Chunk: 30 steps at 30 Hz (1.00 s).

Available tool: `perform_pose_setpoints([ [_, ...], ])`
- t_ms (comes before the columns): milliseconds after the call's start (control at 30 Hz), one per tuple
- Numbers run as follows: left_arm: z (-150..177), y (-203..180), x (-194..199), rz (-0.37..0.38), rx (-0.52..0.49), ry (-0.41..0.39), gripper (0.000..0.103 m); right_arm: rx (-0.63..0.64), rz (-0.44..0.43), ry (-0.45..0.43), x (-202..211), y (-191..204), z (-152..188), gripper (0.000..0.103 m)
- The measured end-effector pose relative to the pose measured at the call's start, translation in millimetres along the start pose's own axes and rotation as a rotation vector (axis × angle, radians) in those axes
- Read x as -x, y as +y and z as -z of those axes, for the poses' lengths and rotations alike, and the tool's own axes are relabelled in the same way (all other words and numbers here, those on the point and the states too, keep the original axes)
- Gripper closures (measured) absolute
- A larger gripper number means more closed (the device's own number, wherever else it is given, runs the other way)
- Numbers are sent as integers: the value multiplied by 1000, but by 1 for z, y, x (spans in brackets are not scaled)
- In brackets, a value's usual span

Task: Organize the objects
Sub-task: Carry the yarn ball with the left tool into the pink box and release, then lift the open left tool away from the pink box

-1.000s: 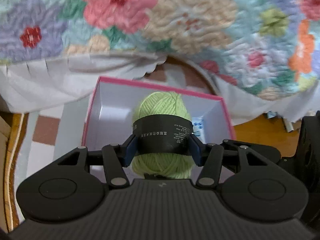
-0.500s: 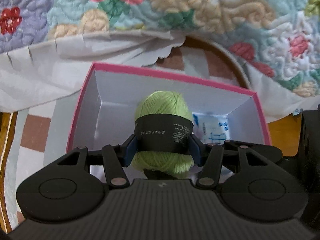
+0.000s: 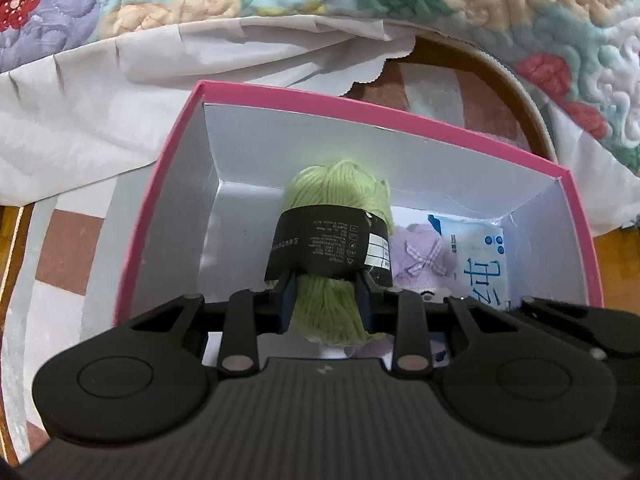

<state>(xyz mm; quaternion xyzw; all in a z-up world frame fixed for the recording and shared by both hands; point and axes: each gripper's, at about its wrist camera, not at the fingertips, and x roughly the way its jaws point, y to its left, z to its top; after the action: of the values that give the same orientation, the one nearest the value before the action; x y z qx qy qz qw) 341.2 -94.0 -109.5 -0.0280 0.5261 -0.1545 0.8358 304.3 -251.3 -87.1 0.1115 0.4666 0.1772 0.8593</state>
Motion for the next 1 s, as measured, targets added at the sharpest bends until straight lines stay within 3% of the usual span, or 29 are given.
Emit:
perform_pose_setpoints([
  [100, 2, -5, -2, -20, -7, -19, 71, 5, 18, -15, 6, 1, 4, 49],
  [200, 9, -8, 8, -35, -10, -39, 63, -4, 47, -31, 19, 0, 13, 48],
  [333, 18, -8, 29, -67, -21, -46, 47, -21, 47, -21, 42, 1, 25, 38],
  [467, 20, -17, 54, -127, -97, 29, 46, 13, 67, -21, 63, 7, 26, 31],
  [567, 28, -25, 85, -179, -148, 13, 42, 30, 63, 7, 76, 11, 25, 28],
  [1000, 64, -45, 193, -231, -286, 14, 33, 177, 115, -32, 169, 50, 24, 24],
])
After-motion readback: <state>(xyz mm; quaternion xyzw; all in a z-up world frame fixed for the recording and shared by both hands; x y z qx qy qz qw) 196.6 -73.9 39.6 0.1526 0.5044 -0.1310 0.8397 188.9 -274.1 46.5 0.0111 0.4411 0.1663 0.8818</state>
